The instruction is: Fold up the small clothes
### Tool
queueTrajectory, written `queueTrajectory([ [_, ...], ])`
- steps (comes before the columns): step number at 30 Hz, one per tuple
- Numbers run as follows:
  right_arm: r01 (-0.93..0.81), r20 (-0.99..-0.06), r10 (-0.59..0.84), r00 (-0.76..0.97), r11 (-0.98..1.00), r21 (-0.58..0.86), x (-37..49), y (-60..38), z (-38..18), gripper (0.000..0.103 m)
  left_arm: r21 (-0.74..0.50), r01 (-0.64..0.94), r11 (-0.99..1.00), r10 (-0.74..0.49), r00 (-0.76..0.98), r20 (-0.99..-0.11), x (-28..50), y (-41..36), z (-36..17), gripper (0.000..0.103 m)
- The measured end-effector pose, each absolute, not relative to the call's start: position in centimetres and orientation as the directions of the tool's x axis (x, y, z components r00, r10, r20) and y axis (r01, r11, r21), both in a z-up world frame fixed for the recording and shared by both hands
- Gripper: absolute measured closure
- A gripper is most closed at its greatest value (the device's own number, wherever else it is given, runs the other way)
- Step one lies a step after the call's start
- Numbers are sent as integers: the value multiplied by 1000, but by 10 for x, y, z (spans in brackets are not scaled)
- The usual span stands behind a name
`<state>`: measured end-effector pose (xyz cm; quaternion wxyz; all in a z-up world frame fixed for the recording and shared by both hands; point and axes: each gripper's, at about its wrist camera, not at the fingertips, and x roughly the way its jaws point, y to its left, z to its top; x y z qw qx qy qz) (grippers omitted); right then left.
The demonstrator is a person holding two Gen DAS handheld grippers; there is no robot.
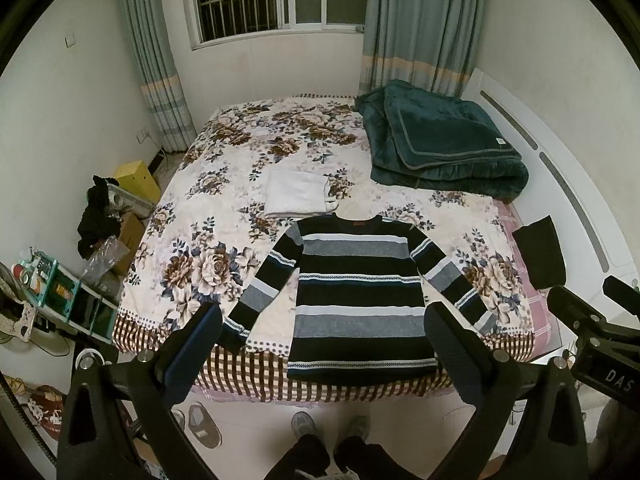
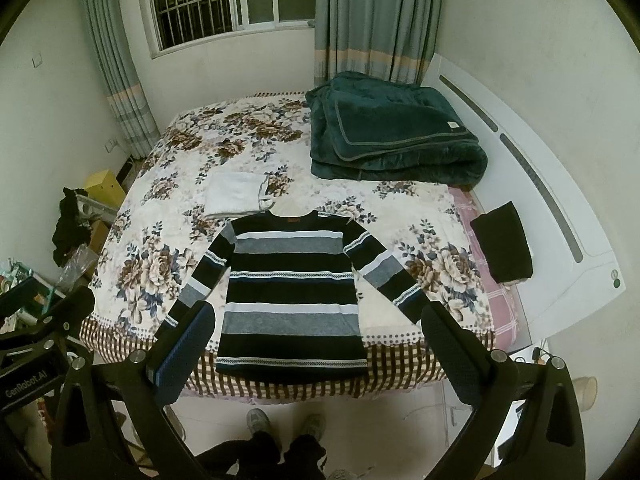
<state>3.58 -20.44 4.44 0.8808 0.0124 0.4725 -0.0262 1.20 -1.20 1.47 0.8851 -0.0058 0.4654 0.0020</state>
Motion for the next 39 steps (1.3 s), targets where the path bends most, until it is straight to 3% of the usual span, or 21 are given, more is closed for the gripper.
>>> queueTrajectory([
  [39,65,-831,-31,556,998,6,46,-199,34,0,-11,-9,1000,-4,570,-821,19,-17,18,0],
])
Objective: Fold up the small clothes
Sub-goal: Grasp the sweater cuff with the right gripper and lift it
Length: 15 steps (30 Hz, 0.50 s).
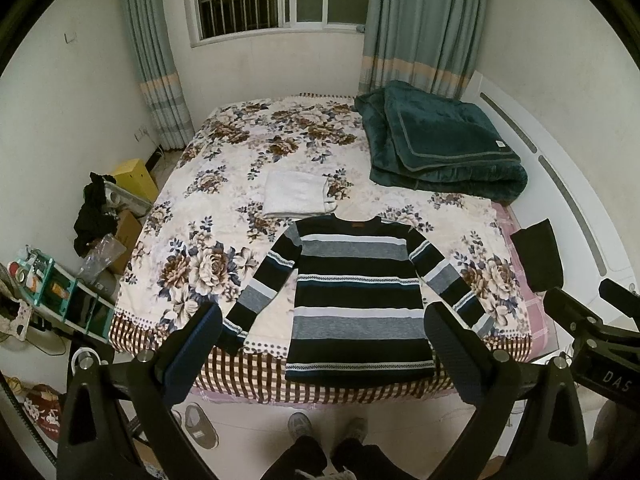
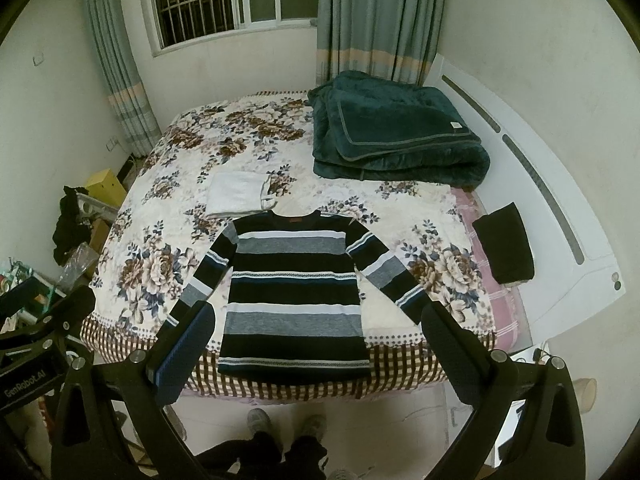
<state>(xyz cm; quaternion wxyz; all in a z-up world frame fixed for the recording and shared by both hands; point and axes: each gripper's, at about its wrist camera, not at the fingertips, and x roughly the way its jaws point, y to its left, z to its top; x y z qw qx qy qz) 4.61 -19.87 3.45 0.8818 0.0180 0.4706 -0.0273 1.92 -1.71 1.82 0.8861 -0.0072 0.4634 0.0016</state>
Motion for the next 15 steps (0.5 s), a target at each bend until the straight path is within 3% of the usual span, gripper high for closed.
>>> queueTrajectory([
  [6,177,-856,-11,517,980,95,84,-218,6,0,51,-59,997,78,649,-756,57,-23,3,0],
  [10,373,-892,-21,452,913,167,109,-277,-68,0,115,-83,990,141,654,-743,93,-30,-53,0],
  [15,633,-940,-57,336,753,181,123,-388,-190,0,137,-105,985,173,553,-815,148,-47,-143,0],
])
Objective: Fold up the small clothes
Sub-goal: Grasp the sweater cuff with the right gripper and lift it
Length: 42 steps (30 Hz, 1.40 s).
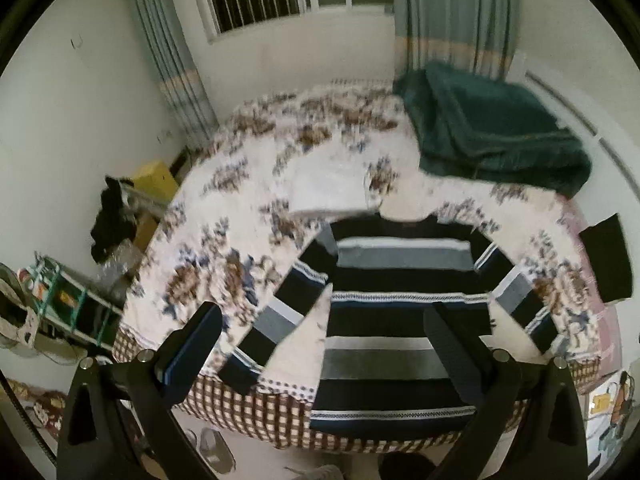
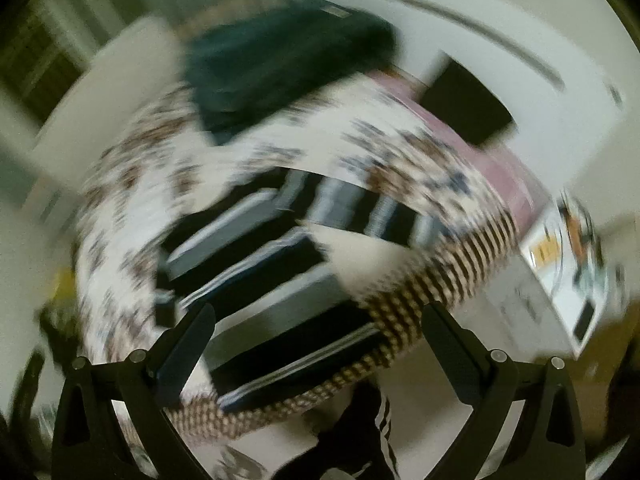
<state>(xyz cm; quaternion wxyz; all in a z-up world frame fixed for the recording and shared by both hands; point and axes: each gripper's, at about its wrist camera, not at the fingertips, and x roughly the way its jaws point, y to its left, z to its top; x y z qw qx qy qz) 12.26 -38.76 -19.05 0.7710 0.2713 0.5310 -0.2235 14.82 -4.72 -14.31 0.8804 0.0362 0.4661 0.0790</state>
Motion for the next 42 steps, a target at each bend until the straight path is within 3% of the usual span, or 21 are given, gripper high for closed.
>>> queueTrajectory([
  [4,798,-967,-5,253,567,206,126,-490,-310,0,219,-129,967,254,459,-852,183,-69,-220,0],
  [12,934,-976,102,191,286,213,142,-639,-555,3,313,-144,939,341,278,-898,248,-96,-366,0],
  [18,937,-952,141,273,186,296,164,-675,-656,11,330,-174,928,362,206,-909,289,-116,-454,0],
  [20,923,-939,152,308,191,333,174,-675,-670,19,327,-166,930,357,202,-912,300,-125,-473,0],
  [21,921,-944,140,298,219,324,179,-672,-673,33,330,-155,931,357,204,-912,303,-131,-480,0],
  [22,919,-953,125,278,254,301,183,-668,-673,55,332,-146,932,357,203,-912,307,-136,-485,0],
  [23,914,-956,120,269,282,293,186,-666,-671,69,332,-131,934,354,202,-913,310,-143,-491,0],
  [24,902,-952,122,280,306,304,187,-667,-667,95,327,-115,938,344,202,-917,314,-149,-498,0],
  [31,900,-949,8,315,315,302,188,-696,-615,96,277,-49,960,281,240,-929,329,-181,-502,0],
  [34,906,-962,16,273,331,263,204,-712,-621,95,250,-39,967,252,244,-936,333,-190,-502,0],
  [35,912,-967,30,252,326,247,208,-717,-625,92,246,-36,969,247,239,-939,334,-194,-503,0],
  [37,937,-973,71,218,263,229,201,-723,-631,65,237,-37,971,239,234,-942,333,-196,-504,0],
  [40,939,-943,83,321,101,328,172,-718,-626,45,231,-46,972,235,223,-946,329,-193,-507,0],
  [42,927,-922,99,373,4,376,156,-709,-629,41,236,-56,970,243,205,-948,325,-188,-512,0],
])
